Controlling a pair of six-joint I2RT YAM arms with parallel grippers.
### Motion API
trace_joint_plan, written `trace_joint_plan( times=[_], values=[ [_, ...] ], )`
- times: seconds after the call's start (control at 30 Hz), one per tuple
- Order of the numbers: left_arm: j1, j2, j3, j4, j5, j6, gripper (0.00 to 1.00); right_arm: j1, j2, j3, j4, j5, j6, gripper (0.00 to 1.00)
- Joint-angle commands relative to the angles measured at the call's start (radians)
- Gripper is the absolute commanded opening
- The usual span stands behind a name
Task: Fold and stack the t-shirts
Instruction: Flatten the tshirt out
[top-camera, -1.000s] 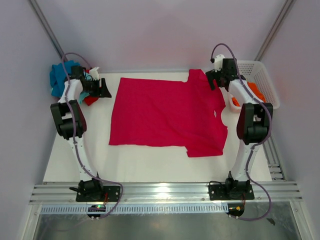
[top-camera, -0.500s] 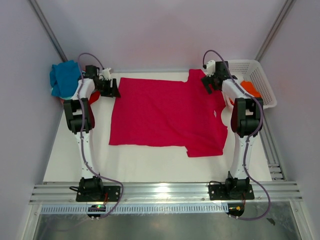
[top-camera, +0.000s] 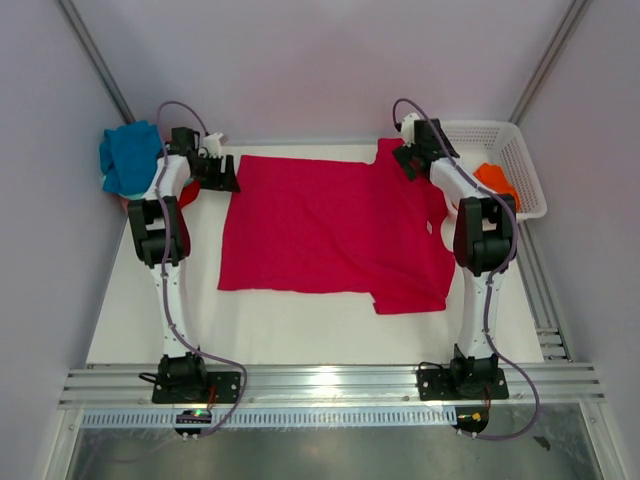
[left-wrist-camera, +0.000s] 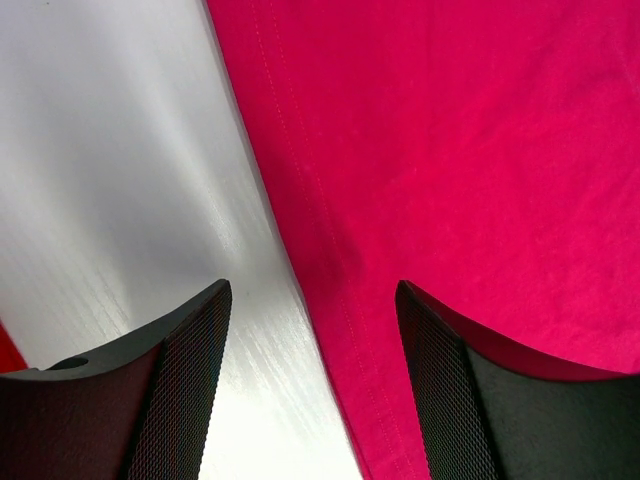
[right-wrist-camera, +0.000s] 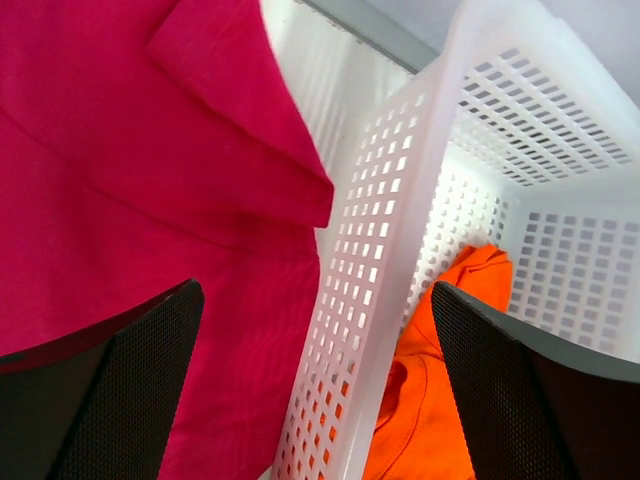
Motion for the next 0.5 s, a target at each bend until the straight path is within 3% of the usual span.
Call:
trace_joint_plan(
  times=[0.0,0.2,0.33,0.47],
  values=[
    [0.0,-0.02,0.015,0.001,-0.001,0.026,0.69,0.007,-0.012,0.002,0.1,0.138,0.051,0.99],
    [0.0,-0.042,-0.042,0.015,0.012,0.036,0.69,0.03,-0.056,-0.219,0.498,0.31,-0.109,1.0],
    [0.0,-0.052,-0.05,0.012,0.011,0.037,0.69,0.05,-0.062,-0.311,0.66,0.31,-0.215,0.99],
    [0.0,-0.062,-0.061,0.022,0.011,0.034,0.7,0.071,-0.055,-0.402,0.98,0.354,-0.359,0.99]
  ],
)
